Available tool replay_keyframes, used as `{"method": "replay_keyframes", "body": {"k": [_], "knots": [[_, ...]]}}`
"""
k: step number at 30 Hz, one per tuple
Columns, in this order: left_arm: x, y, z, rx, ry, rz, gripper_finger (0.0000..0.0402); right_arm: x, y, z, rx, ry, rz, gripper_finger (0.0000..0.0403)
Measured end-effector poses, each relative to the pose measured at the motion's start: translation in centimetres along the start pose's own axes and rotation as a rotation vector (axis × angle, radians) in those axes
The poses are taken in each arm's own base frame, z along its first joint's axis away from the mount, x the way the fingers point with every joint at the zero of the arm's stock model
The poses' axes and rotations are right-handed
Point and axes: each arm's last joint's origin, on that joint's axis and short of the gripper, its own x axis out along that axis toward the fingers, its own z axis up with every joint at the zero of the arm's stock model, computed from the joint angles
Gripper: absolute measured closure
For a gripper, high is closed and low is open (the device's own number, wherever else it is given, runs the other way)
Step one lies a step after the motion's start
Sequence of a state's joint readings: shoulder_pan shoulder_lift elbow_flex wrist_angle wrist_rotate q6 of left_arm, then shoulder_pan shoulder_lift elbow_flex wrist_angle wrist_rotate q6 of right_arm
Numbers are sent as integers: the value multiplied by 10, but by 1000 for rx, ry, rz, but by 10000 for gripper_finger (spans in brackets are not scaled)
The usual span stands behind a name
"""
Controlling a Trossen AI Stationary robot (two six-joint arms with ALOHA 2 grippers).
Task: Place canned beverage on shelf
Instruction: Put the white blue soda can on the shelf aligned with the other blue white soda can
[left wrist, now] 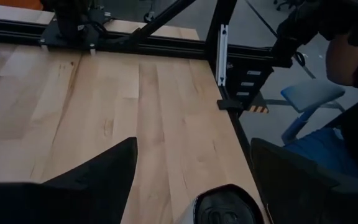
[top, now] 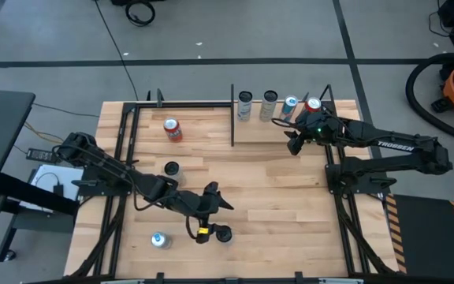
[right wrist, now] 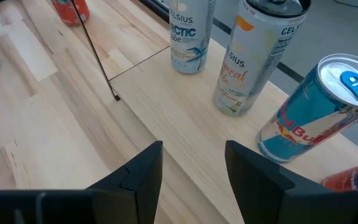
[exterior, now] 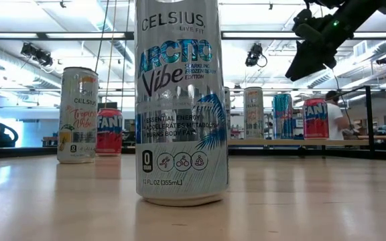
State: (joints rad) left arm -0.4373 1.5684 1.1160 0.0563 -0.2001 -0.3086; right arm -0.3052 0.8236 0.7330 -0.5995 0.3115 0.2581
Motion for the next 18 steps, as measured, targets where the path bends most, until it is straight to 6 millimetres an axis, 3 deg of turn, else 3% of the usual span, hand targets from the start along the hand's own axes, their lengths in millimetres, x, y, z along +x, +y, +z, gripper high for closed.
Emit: {"method": "replay_keyframes", "body": {"k": [8,18], "knots": [[2,10,3,104,-8,45,88,0,0,0,0,0,0,220],[3,21,6,-9,-16,77,88,0,1,0,0,13,50,220]]}}
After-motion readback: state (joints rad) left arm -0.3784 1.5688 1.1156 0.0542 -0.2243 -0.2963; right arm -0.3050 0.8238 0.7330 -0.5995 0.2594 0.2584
